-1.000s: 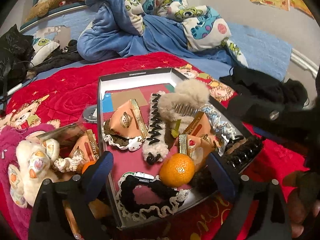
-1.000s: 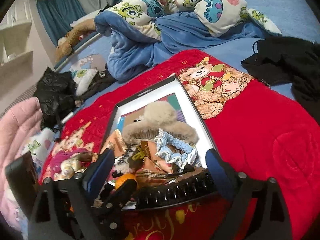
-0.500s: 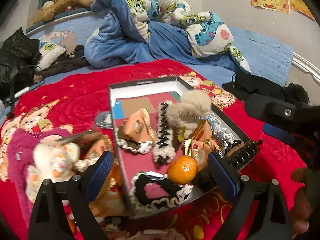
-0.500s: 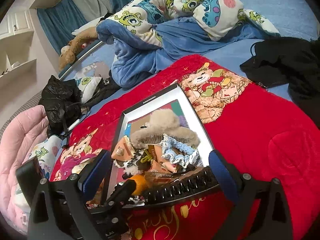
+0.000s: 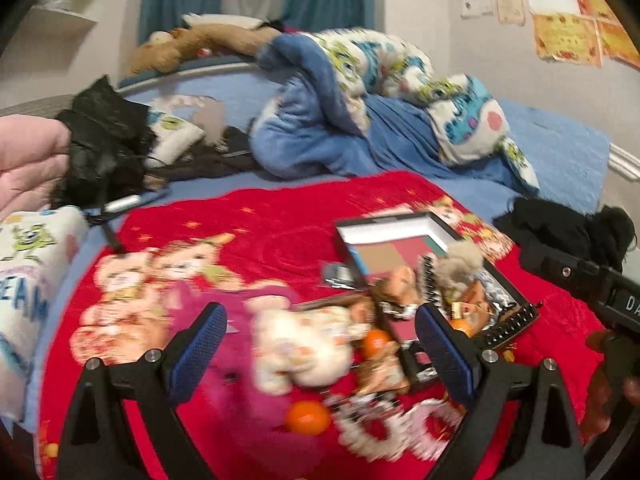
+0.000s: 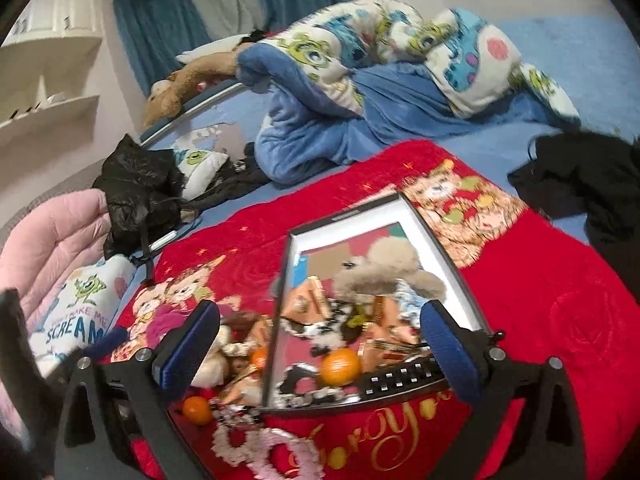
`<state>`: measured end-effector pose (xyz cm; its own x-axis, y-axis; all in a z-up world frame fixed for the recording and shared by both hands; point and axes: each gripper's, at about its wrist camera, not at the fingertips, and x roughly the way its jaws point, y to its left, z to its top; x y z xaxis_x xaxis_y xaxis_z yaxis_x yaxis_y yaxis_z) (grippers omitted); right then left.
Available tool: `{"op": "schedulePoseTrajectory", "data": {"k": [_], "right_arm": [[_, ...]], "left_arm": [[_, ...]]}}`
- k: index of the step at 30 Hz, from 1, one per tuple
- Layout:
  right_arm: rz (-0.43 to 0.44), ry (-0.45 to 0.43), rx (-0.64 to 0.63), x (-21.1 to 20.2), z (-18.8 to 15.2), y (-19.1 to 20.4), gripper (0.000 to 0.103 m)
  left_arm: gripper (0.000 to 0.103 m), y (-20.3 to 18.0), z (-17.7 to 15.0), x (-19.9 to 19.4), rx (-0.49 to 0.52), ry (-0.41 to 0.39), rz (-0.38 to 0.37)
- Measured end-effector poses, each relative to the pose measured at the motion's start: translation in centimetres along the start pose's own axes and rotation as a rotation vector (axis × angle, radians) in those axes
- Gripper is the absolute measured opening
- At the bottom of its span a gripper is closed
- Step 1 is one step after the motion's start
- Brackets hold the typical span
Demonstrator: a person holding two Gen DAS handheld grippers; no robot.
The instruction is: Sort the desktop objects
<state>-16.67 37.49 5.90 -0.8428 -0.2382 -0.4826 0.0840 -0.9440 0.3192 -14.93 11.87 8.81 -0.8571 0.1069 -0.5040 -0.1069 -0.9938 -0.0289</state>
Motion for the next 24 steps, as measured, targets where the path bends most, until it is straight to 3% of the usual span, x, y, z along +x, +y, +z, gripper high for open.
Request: {"op": "schedulePoseTrajectory", "data": {"k": [5, 9, 14, 19, 24], "right_arm": [[-0.011, -0.055, -0.077, -3.0, -0.2, 4.2, 0.103], [-0.011, -0.096, -0.146, -5.6, -1.2, 7.6, 0.103], [-0.03, -0.13, -0.205, -8.0, -3.2, 9.8, 0.103], [-0.034, -0.152, -0.105, -9.1, -7.6, 8.6, 0.103], [-0.169, -0.107, -0.168, -8.2, -11.5, 8.4, 0.103]], "left_arm": [[0.096, 3.8, -0.1, -5.7, -0.01, -0.05, 0.062], [0.103, 5.8, -0.9, -10.2, -0.007, -0.096, 0.112], [0.103, 6.7, -2.9, -14.1, 0.002, -0.115, 0.108], [0.103, 6.1, -6.3, -14.9, 0.029, -0.112, 0.143], [0.103, 5.9, -9.8, -13.7, -0.004, -0.091, 0.087]]}}
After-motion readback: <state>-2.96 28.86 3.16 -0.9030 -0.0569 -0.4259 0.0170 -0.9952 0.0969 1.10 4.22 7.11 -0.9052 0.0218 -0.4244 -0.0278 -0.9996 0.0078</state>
